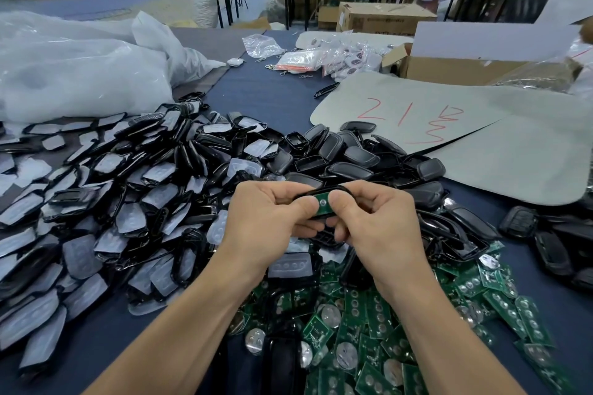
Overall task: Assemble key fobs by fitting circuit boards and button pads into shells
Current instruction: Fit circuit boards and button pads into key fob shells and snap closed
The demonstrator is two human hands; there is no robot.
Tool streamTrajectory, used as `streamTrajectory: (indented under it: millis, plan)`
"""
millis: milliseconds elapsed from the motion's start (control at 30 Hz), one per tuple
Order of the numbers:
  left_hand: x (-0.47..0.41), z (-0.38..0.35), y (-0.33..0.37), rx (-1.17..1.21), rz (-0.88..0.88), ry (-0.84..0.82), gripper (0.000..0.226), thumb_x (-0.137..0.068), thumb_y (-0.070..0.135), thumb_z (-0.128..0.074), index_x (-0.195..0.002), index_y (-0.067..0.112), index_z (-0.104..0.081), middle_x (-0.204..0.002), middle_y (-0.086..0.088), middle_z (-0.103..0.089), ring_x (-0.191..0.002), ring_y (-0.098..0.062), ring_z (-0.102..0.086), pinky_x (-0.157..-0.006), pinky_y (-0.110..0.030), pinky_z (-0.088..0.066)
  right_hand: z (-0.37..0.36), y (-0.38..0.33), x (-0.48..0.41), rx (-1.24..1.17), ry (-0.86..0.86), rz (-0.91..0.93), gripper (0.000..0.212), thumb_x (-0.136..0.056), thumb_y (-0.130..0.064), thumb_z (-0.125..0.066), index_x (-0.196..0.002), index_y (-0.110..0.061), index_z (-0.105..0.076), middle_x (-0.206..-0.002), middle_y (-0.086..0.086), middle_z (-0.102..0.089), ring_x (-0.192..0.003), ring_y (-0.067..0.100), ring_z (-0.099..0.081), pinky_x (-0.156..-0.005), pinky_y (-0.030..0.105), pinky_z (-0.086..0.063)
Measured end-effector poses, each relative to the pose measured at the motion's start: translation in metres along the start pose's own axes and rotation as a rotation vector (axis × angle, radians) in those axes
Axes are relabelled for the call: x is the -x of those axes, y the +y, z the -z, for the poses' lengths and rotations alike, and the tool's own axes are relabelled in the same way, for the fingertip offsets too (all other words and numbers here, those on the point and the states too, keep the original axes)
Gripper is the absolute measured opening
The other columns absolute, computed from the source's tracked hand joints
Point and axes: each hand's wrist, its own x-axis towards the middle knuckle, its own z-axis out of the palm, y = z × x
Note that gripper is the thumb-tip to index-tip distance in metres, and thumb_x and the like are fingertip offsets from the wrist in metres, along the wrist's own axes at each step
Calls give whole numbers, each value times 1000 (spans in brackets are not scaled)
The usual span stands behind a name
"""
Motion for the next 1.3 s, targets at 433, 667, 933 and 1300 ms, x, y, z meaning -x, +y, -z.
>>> streamTrajectory:
  millis: [433,667,933,1300]
  plan:
    - [-3,6,-5,-269,-179,-8,25,-86,0,-77,-93,23,-84,-72,5,-79,-63,-14,-75,-62,-23,-59,2,-3,3,24,-48,-21,13,-88,-13,-72,-83,-22,-79,-62,12,-69,-51,17,-59,-49,24,-48]
    - [-6,23,1,-327,-195,175,38,-89,12,-77,-80,49,-77,-70,16,-76,-62,-12,-74,-66,-36,-64,-8,-10,7,253,-11,-8,31,-85,-13,-74,-102,-39,-74,-70,-5,-76,-56,10,-67,-60,33,-56]
    - [-26,76,19,116,-203,591,18,-104,9,-55,-98,25,-62,-69,10,-73,-61,-12,-72,-60,-24,-59,-60,-41,-3,571,-237,125,25,-93,-11,-66,-98,-31,-80,-60,-27,-61,-45,-4,-55,-49,4,-37]
    - [-35,124,30,592,-40,760,8,-102,6,-60,-99,9,-66,-77,-2,-74,-57,-15,-68,-60,-29,-55,-177,-45,-43,873,-514,189,24,-91,-12,-59,-106,-22,-75,-104,6,-76,-102,28,-66,-84,38,-57]
